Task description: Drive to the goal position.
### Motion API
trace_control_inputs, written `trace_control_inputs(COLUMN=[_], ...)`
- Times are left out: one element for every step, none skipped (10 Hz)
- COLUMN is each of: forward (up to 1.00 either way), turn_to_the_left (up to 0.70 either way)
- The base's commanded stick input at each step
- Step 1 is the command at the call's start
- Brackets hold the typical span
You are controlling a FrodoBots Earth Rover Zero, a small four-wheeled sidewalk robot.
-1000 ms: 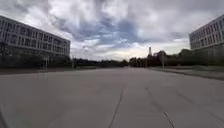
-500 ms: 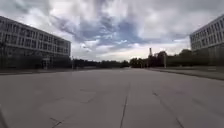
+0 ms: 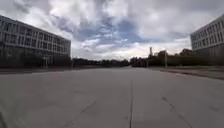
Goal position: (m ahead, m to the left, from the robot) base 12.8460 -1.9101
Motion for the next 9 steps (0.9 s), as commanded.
trace_control_inputs(forward=[1.0,1.0,1.0,1.0,1.0,1.0,1.0,1.0,1.0], turn_to_the_left=[0.0,0.0,0.0,0.07,0.09,0.1,0.05,0.01,0.1])
